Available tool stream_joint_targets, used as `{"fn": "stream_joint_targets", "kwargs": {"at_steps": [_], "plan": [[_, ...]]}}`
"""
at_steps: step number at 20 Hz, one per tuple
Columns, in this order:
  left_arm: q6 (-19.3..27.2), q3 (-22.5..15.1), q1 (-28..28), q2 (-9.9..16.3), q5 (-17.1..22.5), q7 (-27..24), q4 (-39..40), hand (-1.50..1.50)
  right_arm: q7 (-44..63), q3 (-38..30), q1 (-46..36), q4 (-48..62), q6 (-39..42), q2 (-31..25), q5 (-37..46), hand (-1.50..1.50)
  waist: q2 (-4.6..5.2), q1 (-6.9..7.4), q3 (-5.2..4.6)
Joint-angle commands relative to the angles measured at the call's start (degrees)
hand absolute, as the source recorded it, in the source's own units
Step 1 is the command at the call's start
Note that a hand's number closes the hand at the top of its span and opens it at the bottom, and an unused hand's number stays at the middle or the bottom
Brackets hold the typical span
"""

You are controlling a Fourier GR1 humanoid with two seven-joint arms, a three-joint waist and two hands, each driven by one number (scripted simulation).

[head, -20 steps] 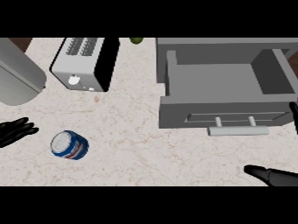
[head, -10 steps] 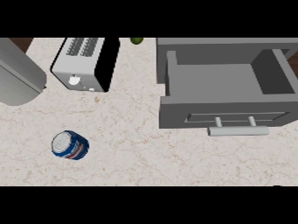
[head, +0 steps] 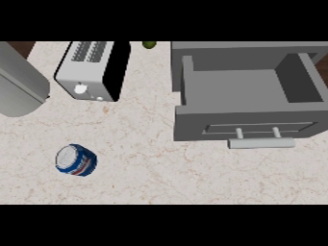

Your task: Pick up the can, place it into the drawer and close the drawer

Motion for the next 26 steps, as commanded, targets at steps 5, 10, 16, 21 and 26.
{"fn": "stream_joint_targets", "kwargs": {"at_steps": [5,10,16,21,26], "plan": [[-0.5,-8.3,-3.37,-1.03,7.48,6.34,0.37,-1.5,-1.74,-4.89,5.3,-2.89,4.8,-0.08,-3.7,-1.5,-0.15,0.2,0.0],[4.46,-8.47,-2.81,-3.65,6.61,9.16,-5.04,-1.5,1.36,-7.48,2.86,-1.33,4.98,-0.15,-6.65,-1.5,-0.23,1.19,0.0],[1.64,-4.09,-2.93,-11.66,-3.01,9.84,-1.35,-1.5,0.35,-10.12,2.01,1.5,7.68,-0.34,-5.67,-1.5,-0.13,1.16,-0.04],[6.52,-5.39,-1.68,-20.6,-13.1,10.05,-5.04,-1.5,3.61,-13.96,4.54,-2.55,9.67,-1.17,-11.62,-1.5,-0.2,1.04,-0.05],[1.68,0.37,-2.61,-26.6,-24.98,5.92,0.67,-1.5,3.17,-12.2,5.38,-4.81,10.49,3.26,-8.21,-1.5,-0.14,1.07,-0.07]]}}
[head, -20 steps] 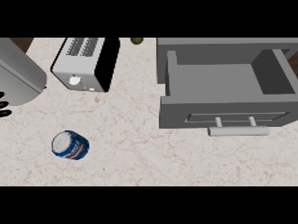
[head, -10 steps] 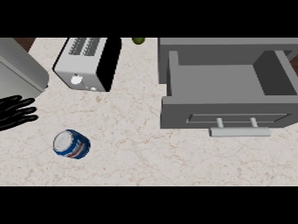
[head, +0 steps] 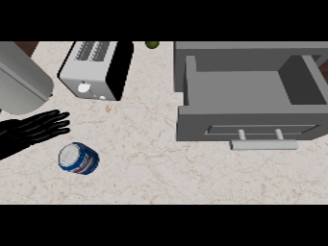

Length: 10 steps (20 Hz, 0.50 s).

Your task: Pick up the can, place it into the drawer and close the drawer

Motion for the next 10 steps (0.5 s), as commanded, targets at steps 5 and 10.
{"fn": "stream_joint_targets", "kwargs": {"at_steps": [5,10], "plan": [[-4.28,6.72,-0.51,-10.99,-21.81,-7.96,7.42,-1.5,-0.56,-2.87,0.3,0.9,3.79,1.05,-1.16,-1.5,0.05,-0.16,-0.05],[-5.05,10.97,-4.2,-13.17,-32.79,-16.35,15.76,-1.5,2.26,-1.28,0.26,-3.02,2.75,3.35,1.41,-1.5,0.16,-0.38,-0.08]]}}
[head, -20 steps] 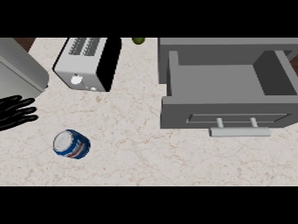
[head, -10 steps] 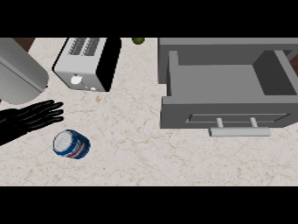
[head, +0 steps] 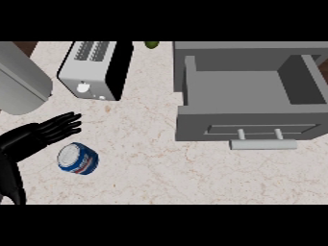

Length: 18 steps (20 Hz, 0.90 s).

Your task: Pick up the can, place it into the drawer and close the drawer

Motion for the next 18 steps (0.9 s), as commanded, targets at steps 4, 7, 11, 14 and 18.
{"fn": "stream_joint_targets", "kwargs": {"at_steps": [4,7,11,14,18], "plan": [[-4.74,4.23,-0.22,-0.76,-17.22,-17.16,7.81,-1.5,0.7,-3.31,2.94,-2.21,2.94,0.76,-3.01,-1.5,0.04,-0.39,-0.06],[-2.2,2.33,-4.63,-1.44,-22.47,-20.47,13.21,-1.5,2.69,-1.49,-0.59,-1.67,0.55,1.3,-0.34,-1.5,0.15,-0.32,-0.06],[0.38,1.04,-4.28,-0.41,-27.82,-27.61,17.29,-1.5,0.78,-4.23,2.1,-3.12,3.23,1.72,-3.64,-1.5,0.17,-0.79,-0.1],[1.76,-0.87,-6.56,-0.88,-29.67,-30.57,21.13,-1.5,2.78,-3.16,0.24,-2.92,2.74,0.5,-2.87,-1.5,0.33,-0.96,-0.14],[3.54,-3.5,-5.65,-0.16,-32.79,-35.99,25.5,-1.5,0.09,-3.39,1.02,-0.36,4.65,2.21,-2.05,-1.5,0.37,-1.11,-0.14]]}}
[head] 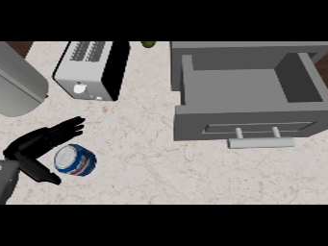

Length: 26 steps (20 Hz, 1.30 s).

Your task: Pick up the can, place it into the drawer and close the drawer

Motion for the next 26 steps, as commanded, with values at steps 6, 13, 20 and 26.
{"fn": "stream_joint_targets", "kwargs": {"at_steps": [6,13,20,26], "plan": [[-4.25,-4.75,-1.64,-0.35,-4.12,-14.54,9.02,-1.5,-0.7,-0.28,0.02,0.46,1.66,0.65,0.46,-1.5,0.03,-0.03,0.0],[-2.83,-7.93,-0.44,-2.64,-3.49,-15.47,10.36,-1.5,3.19,-3.12,1.92,-1.69,1.45,-1.46,-4.87,-1.5,-0.16,0.05,0.01],[-5.64,-7.92,-4.66,-4.93,0.75,-11.25,14.13,1.5,2.6,-0.98,0.28,-1.48,1.1,0.72,-1.79,-1.5,0.0,0.2,0.05],[-9.09,-9.68,-4.36,-6.2,3.86,-9.17,11.45,1.5,5.18,-1.39,2.93,-4.87,0.93,1.33,-4.34,-1.5,-0.2,-0.01,-0.02]]}}
